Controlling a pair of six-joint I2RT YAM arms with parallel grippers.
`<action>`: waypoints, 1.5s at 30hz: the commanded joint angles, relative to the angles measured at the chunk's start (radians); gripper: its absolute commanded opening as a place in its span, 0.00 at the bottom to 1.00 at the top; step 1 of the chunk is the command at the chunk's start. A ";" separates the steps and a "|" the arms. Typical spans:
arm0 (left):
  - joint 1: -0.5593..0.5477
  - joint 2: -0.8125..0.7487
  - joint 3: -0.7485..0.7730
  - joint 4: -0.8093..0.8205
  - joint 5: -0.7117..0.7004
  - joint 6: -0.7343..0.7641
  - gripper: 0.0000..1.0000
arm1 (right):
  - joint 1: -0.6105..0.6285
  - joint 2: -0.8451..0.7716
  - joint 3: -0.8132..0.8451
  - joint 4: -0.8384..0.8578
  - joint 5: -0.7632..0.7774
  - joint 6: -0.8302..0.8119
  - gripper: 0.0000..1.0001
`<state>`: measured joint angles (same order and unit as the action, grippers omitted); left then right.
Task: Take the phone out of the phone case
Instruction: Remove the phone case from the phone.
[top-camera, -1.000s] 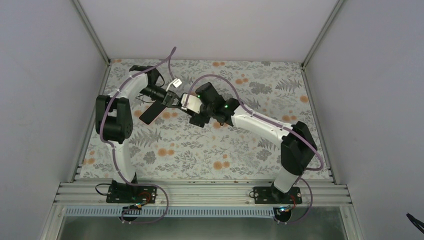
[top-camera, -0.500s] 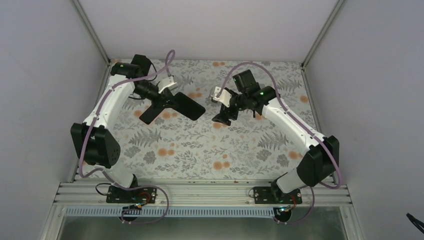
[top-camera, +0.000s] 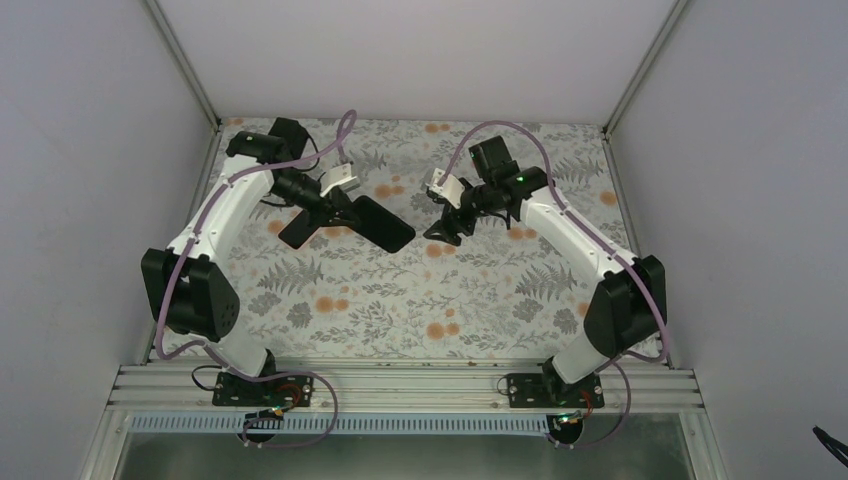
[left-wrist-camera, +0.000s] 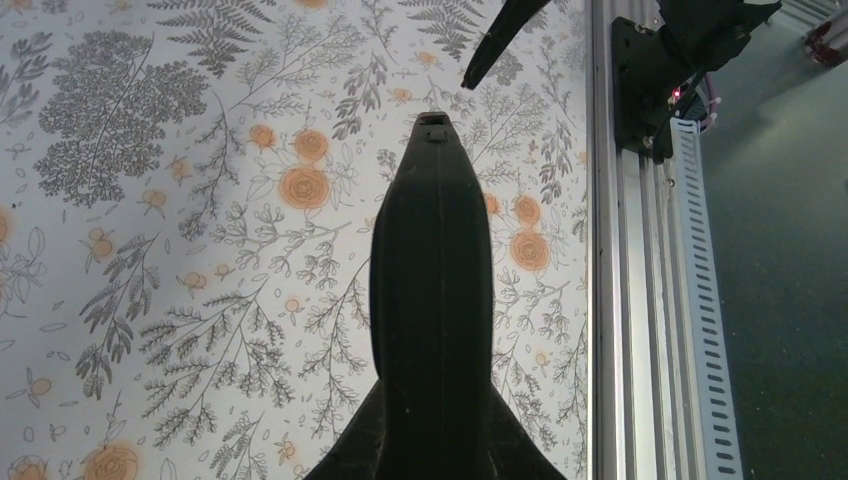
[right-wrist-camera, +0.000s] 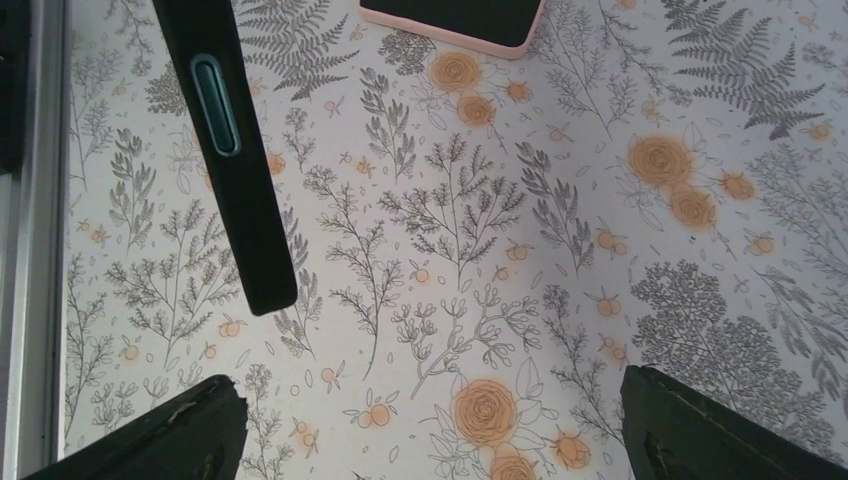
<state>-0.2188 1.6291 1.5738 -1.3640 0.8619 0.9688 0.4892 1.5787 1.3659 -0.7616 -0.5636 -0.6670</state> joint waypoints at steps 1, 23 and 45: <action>0.002 -0.004 0.028 0.006 0.097 0.027 0.02 | -0.003 0.019 0.014 0.004 -0.076 0.013 0.92; 0.002 0.027 0.051 0.006 0.143 0.028 0.02 | -0.012 0.062 -0.019 0.137 -0.016 0.080 0.90; -0.016 -0.030 0.005 0.007 0.183 0.048 0.02 | -0.030 0.134 0.032 0.170 0.079 0.074 0.86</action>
<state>-0.2142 1.6615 1.5768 -1.3182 0.8841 0.9752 0.4759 1.6897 1.3697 -0.6434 -0.5659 -0.5953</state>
